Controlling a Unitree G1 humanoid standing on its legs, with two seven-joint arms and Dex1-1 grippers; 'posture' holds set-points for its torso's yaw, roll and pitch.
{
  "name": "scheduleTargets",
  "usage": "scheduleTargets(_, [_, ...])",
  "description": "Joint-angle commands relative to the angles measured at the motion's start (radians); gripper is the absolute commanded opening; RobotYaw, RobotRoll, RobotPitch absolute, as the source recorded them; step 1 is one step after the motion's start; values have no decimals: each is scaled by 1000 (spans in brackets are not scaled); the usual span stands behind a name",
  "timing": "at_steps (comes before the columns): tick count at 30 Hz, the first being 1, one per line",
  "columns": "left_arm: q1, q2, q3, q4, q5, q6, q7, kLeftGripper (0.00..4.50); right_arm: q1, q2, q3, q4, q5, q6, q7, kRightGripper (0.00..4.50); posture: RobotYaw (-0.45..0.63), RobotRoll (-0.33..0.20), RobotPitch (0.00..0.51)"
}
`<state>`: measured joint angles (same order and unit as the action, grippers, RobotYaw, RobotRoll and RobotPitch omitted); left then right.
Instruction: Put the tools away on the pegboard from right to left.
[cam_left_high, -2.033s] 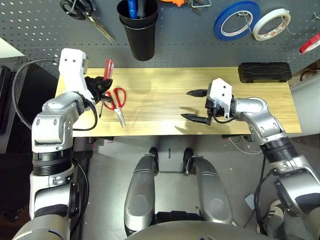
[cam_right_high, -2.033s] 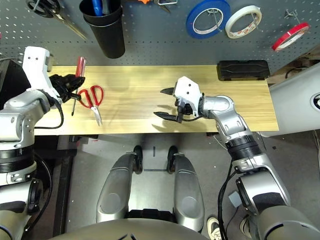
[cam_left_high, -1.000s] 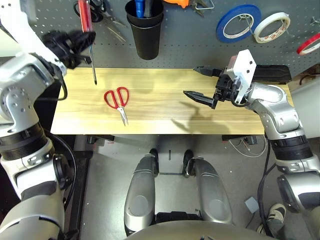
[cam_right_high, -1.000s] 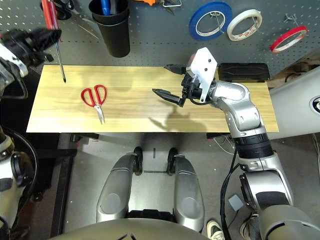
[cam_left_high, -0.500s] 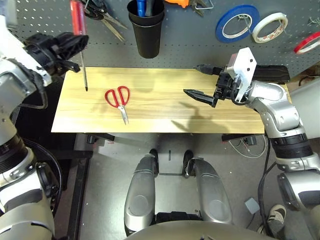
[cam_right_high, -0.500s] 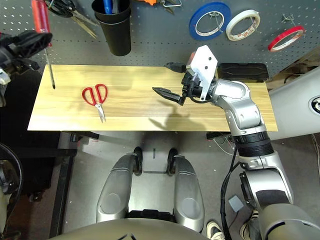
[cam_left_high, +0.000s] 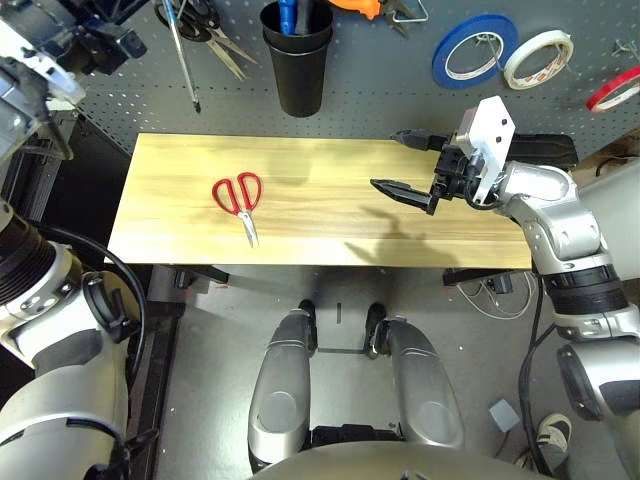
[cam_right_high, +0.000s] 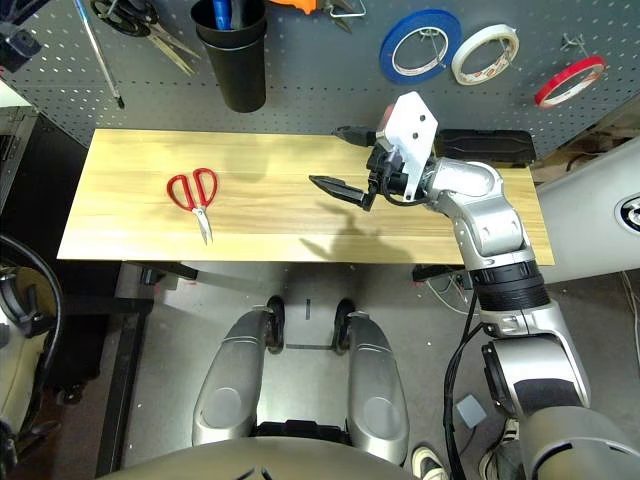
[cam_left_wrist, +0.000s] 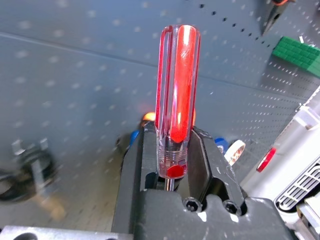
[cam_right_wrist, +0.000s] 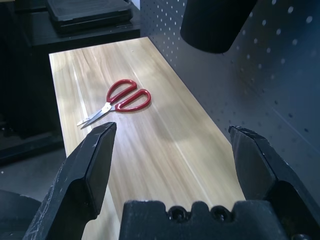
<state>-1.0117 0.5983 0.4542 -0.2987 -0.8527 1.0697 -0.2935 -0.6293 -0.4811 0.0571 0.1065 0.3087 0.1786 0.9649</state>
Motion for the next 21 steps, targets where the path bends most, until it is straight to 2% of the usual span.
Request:
scheduleTargets(1, [-17, -22, -36, 17, 50, -105, 18, 833, -17, 3, -53, -11, 46, 21, -16, 4500, 50, 0, 279])
scheduleTargets(13, [-13, -85, -145, 98, 197, -343, 17, 833, -82, 57, -146, -86, 174, 143, -127, 4500, 23, 0, 282])
scheduleTargets(21, [-53, -178, -171, 190, 304, -530, 67, 833, -80, 62, -148, -108, 197, 170, -156, 4500, 11, 0, 274])
